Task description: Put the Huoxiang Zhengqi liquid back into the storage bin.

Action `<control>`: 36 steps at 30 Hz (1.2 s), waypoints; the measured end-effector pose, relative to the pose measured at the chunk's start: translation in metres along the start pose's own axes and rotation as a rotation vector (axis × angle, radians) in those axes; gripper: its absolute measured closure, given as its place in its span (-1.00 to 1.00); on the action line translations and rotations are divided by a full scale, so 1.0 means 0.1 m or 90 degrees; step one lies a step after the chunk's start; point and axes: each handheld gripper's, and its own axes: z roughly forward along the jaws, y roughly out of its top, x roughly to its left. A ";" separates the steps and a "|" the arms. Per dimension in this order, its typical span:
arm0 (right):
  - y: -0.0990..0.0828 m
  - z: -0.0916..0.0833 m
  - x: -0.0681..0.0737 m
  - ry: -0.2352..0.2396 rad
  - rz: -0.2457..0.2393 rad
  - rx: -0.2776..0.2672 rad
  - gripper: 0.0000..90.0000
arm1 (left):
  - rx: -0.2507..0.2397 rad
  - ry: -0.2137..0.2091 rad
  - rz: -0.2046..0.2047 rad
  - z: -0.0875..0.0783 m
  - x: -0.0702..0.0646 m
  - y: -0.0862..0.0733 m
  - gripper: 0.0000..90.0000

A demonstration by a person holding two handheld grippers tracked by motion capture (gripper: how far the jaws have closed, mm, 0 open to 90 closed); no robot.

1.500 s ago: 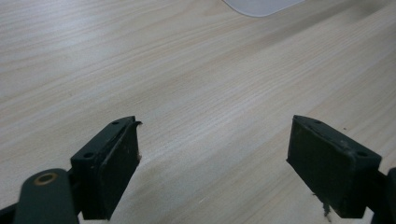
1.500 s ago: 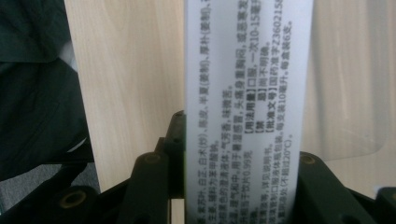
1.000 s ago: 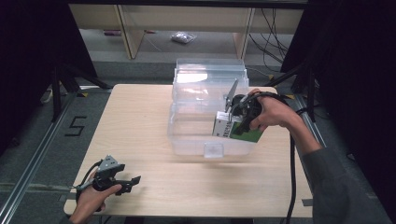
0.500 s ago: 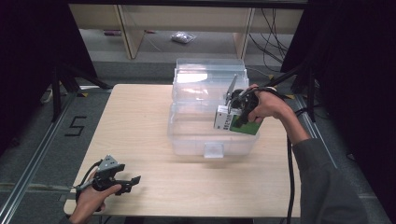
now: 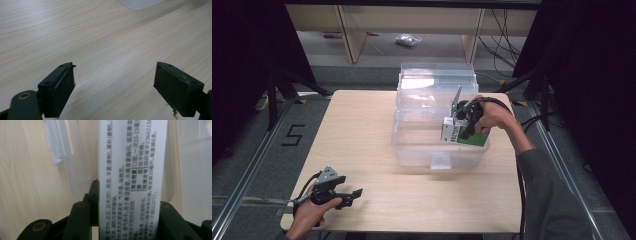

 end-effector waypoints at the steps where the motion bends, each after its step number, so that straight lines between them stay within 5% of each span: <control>1: 0.00 0.03 -0.01 0.003 -0.006 -0.005 0.44 | -0.001 0.000 0.001 0.00 0.00 0.00 -0.64; 6: 0.00 0.08 -0.07 0.000 -0.047 -0.020 0.44 | -0.007 0.003 -0.001 0.01 0.00 0.00 -0.65; 7: 0.01 0.07 -0.04 0.003 -0.024 -0.016 0.44 | -0.007 0.003 -0.001 0.01 0.00 0.00 -0.64; 10: 0.00 0.11 -0.05 0.009 -0.033 -0.016 0.44 | -0.002 0.000 0.000 0.00 0.00 0.00 -0.64; 11: 0.00 0.11 -0.02 0.007 -0.003 -0.003 0.44 | -0.002 0.000 0.000 0.00 0.00 0.00 -0.65; 22: -0.05 0.31 -0.02 0.033 -0.049 -0.021 0.44 | -0.005 0.003 0.001 0.01 0.00 0.00 -0.64; 24: -0.05 0.32 0.00 0.034 -0.031 -0.017 0.44 | -0.006 0.004 0.000 0.01 0.00 0.00 -0.64; 26: -0.08 0.37 -0.03 0.027 -0.053 -0.012 0.44 | -0.005 0.003 0.000 0.01 0.00 0.00 -0.64; 36: -0.11 0.50 -0.01 0.043 -0.037 -0.009 0.43 | -0.006 0.004 0.000 0.01 0.00 0.00 -0.64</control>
